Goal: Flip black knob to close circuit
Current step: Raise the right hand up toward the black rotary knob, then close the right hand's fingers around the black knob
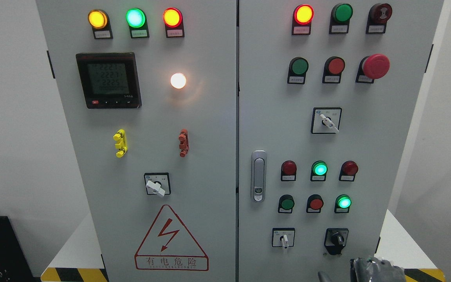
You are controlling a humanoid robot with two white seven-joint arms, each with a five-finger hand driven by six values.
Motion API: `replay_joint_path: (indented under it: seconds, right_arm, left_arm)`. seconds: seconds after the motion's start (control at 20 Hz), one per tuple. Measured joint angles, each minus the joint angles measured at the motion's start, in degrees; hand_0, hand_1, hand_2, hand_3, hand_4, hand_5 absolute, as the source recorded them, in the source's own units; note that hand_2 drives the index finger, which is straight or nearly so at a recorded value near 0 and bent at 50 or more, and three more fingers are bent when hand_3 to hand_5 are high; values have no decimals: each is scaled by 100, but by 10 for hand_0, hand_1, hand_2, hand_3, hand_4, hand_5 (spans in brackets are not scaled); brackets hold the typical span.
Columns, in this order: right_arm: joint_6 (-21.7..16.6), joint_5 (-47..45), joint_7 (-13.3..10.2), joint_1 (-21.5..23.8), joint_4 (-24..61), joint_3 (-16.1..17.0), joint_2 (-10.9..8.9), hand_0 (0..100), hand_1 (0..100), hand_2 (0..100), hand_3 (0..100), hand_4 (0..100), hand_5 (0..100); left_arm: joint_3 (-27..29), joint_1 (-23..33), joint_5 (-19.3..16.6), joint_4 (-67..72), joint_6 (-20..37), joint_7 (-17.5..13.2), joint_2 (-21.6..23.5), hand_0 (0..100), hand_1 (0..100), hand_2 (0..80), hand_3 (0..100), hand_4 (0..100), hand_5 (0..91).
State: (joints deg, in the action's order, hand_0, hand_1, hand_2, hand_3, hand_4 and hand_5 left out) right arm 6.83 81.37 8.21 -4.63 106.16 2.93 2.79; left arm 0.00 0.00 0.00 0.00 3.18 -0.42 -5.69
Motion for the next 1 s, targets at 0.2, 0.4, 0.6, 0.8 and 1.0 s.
replay_joint_path:
  seconds: [0.2, 0.4, 0.6, 0.8, 1.0]
  right_arm:
    - [9, -14, -7, -189, -231, 22, -62, 0, 0, 860, 1000, 832, 794]
    - [13, -164, -7, -320, -415, 77, -129, 0, 0, 860, 1000, 832, 797]
    - [19, -289, -10, -436, -580, 148, -241, 0, 0, 861, 1000, 834, 799]
    - [19, -349, -10, -519, -703, 207, -325, 0, 0, 862, 1000, 835, 799]
    - [94, -382, -54, -562, -789, 230, -378, 0, 0, 862, 1000, 838, 803]
  left_arm:
    - [0, 0, 0, 0, 0, 0, 0, 0, 0, 0, 49, 27, 0]
    - [0, 0, 0, 0, 0, 0, 0, 0, 0, 0, 49, 27, 0]
    - [0, 0, 0, 0, 0, 0, 0, 0, 0, 0, 50, 26, 0]
    - [0, 0, 0, 0, 0, 0, 0, 0, 0, 0, 49, 26, 0]
    - [0, 0, 0, 0, 0, 0, 0, 0, 0, 0, 50, 27, 0]
